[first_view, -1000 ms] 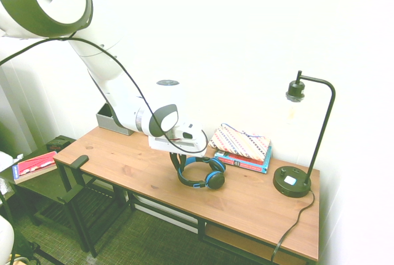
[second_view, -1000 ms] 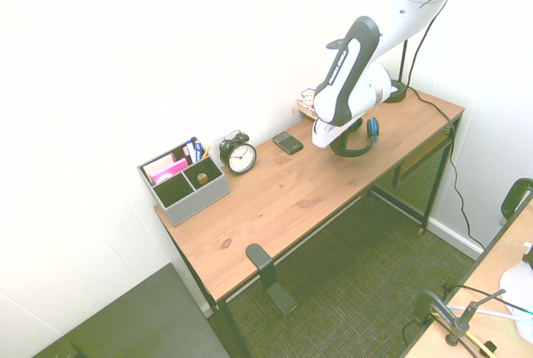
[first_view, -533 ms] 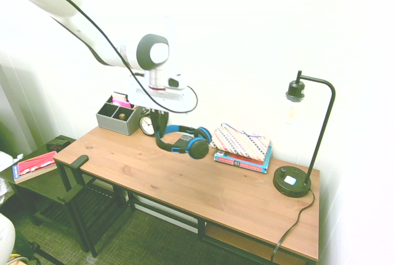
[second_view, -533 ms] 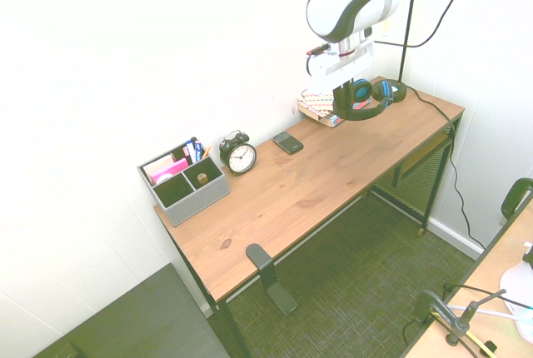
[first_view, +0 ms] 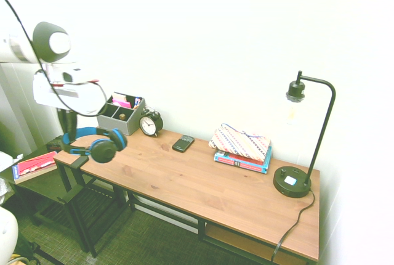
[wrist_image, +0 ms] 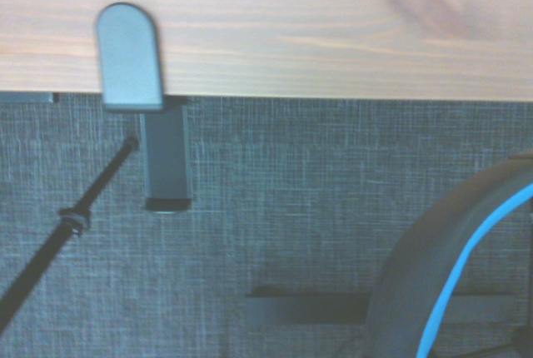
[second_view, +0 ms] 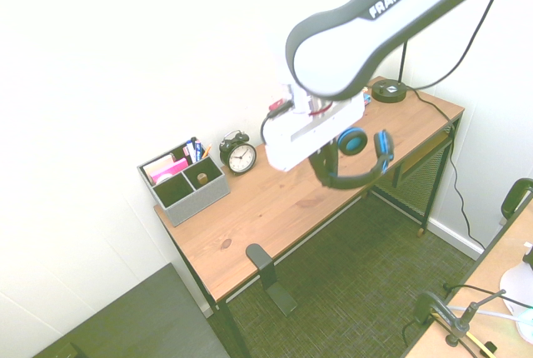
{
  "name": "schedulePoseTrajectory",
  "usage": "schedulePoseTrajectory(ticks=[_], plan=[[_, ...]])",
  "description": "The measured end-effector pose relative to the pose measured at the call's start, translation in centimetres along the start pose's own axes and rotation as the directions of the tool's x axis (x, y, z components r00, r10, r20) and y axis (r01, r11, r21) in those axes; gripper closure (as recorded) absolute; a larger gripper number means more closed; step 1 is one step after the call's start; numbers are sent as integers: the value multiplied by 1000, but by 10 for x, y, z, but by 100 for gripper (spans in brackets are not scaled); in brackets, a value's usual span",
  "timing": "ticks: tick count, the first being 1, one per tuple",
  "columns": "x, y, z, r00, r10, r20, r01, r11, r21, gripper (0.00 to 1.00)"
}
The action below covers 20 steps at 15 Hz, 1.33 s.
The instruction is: Hang the headphone
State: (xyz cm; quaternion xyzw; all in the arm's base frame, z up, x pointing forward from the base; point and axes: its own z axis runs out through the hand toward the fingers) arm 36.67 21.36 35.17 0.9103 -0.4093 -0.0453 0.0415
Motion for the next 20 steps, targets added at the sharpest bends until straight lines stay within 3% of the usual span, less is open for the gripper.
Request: schedulePoseTrajectory(ticks=[4,7,13,20], plan=[[-90,-21,49,995,100,-26,-96,989,114,100],[-110,-30,106,994,108,-28,-101,979,178,100],[-118,-46,194,988,130,-88,-117,983,141,100],[-125,-115,264,982,157,-105,-146,983,109,100]])
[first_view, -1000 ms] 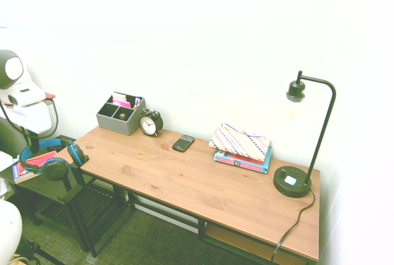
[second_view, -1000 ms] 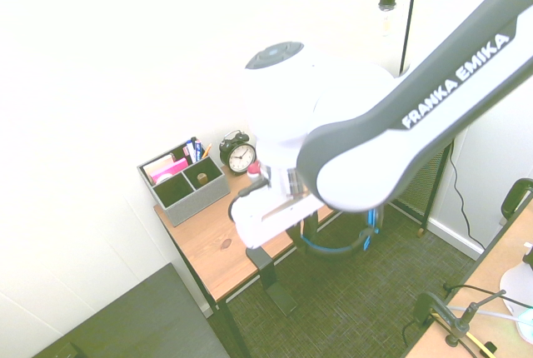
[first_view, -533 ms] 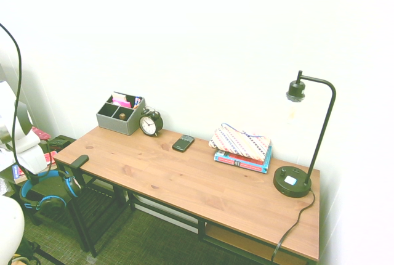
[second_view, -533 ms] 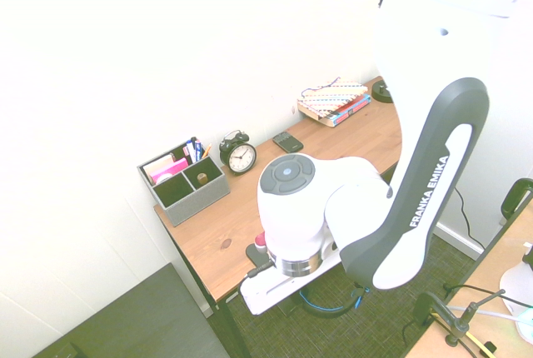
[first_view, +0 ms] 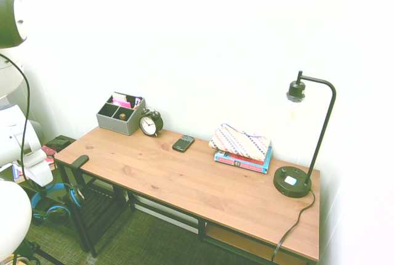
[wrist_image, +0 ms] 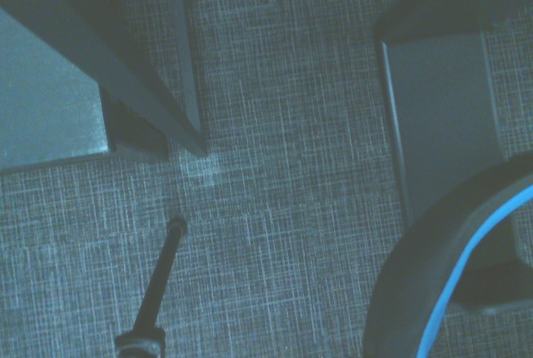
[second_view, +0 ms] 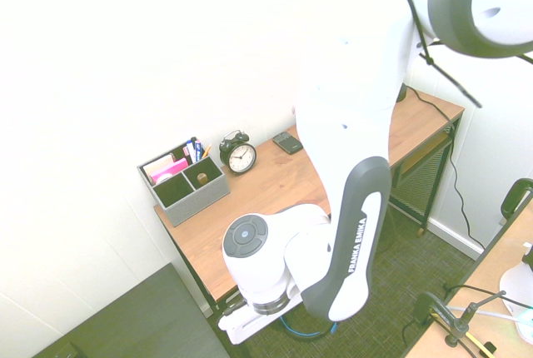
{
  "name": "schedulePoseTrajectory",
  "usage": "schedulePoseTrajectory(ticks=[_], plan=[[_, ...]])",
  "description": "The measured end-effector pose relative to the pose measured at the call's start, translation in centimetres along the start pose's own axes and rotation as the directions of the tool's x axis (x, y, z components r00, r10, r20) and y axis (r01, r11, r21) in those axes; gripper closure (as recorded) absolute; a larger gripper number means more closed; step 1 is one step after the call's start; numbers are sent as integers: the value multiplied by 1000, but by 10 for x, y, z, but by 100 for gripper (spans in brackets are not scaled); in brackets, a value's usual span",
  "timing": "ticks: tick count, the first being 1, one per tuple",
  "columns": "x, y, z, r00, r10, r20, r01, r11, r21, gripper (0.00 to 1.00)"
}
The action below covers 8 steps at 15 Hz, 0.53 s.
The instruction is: Hang the headphone
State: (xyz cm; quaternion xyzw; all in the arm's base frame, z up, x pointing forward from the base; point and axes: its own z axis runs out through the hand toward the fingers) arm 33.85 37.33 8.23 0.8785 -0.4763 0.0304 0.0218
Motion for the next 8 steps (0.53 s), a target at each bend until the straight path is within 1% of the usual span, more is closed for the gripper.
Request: schedulePoseTrajectory(ticks=[1,2,5,8], plan=[[3,-5,6,1000,7,-7,-7,1000,-3,100],[5,-8,12,1000,10,-6,-11,1000,-16,0],[14,-16,29,1000,19,9,-18,998,-52,0],[17,-28,27,1000,0,30,2,998,-67,0]])
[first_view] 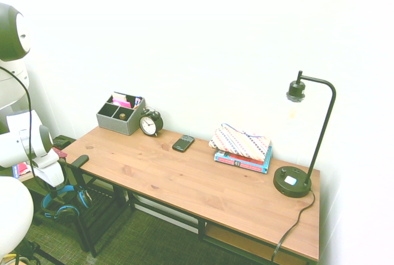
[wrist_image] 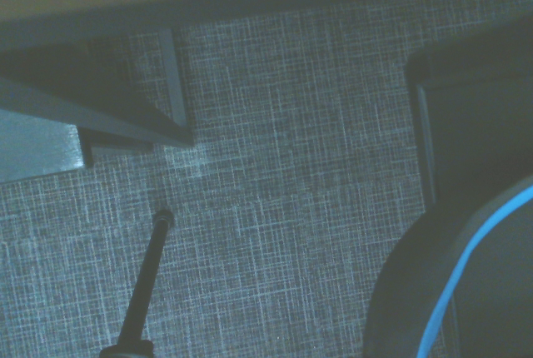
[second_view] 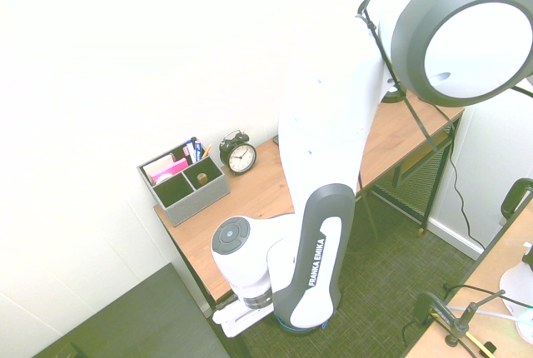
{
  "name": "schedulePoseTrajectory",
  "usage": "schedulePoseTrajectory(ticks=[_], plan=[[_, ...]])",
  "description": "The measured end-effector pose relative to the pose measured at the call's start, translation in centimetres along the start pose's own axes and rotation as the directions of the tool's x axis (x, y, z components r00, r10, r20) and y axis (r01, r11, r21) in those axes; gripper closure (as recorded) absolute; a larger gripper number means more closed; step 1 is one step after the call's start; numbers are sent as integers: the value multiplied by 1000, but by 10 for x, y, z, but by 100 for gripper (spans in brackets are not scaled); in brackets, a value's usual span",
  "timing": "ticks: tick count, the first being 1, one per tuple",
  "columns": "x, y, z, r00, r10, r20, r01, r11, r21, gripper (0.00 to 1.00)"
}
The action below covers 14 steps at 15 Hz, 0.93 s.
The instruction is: Hang the headphone
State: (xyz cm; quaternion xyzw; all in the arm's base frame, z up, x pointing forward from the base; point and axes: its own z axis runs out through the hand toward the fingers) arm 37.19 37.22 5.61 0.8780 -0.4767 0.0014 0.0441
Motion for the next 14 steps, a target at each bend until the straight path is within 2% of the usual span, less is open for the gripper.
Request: schedulePoseTrajectory(ticks=[6,8,10,14], plan=[[10,-9,-20,1000,-8,26,7,1000,8,0],[9,-10,-65,998,-45,44,45,999,0,0],[21,-17,-132,996,-77,45,76,997,16,0],[92,8,-237,980,-197,13,197,980,10,0]])
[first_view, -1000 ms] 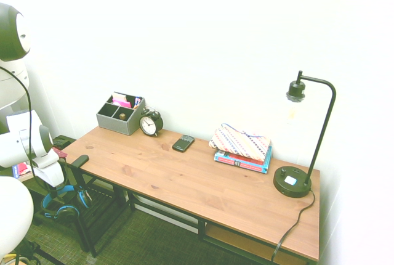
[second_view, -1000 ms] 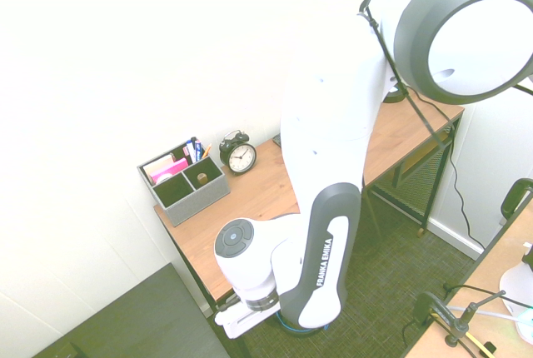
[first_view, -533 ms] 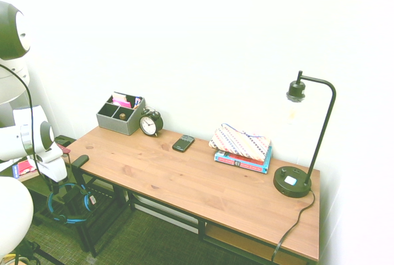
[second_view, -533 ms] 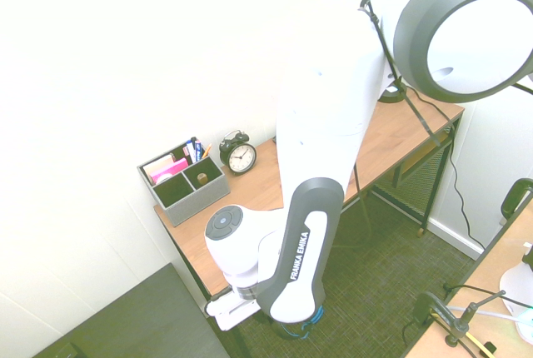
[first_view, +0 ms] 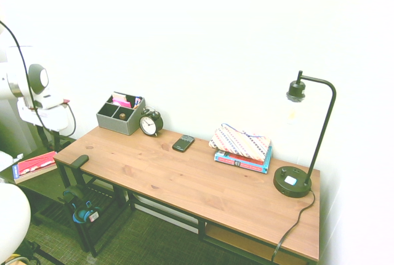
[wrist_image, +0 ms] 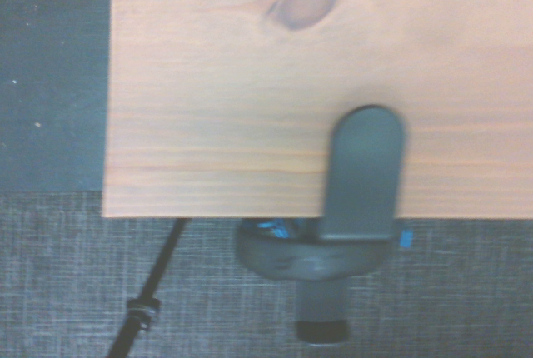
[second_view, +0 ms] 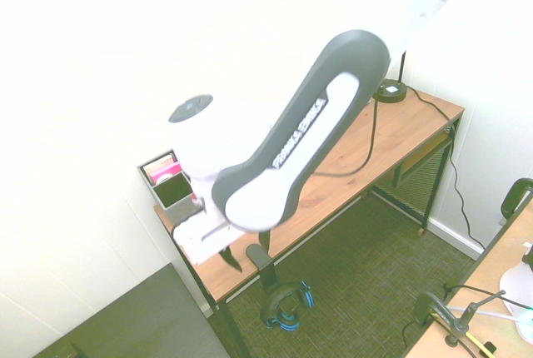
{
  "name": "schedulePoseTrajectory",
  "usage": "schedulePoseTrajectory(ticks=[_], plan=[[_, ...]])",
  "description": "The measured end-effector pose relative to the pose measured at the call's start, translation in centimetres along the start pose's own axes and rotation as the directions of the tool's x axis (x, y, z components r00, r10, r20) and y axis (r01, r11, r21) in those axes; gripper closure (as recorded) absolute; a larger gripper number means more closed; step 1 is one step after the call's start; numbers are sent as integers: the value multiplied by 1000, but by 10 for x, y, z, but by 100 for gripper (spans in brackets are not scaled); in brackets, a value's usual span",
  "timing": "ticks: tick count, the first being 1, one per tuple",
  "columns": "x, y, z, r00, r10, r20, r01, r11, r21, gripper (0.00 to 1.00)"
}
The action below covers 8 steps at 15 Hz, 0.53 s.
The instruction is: Hang the headphone
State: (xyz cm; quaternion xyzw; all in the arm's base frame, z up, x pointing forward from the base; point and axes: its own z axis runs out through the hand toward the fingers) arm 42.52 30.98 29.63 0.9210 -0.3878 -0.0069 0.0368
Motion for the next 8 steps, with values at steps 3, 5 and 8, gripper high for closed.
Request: schedulePoseTrajectory(ticks=[3,5,8], plan=[[65,51,-61,999,-40,14,39,999,27,0],[111,96,-103,999,-35,33,34,999,38,0],[158,178,-163,999,-37,36,36,999,29,0]])
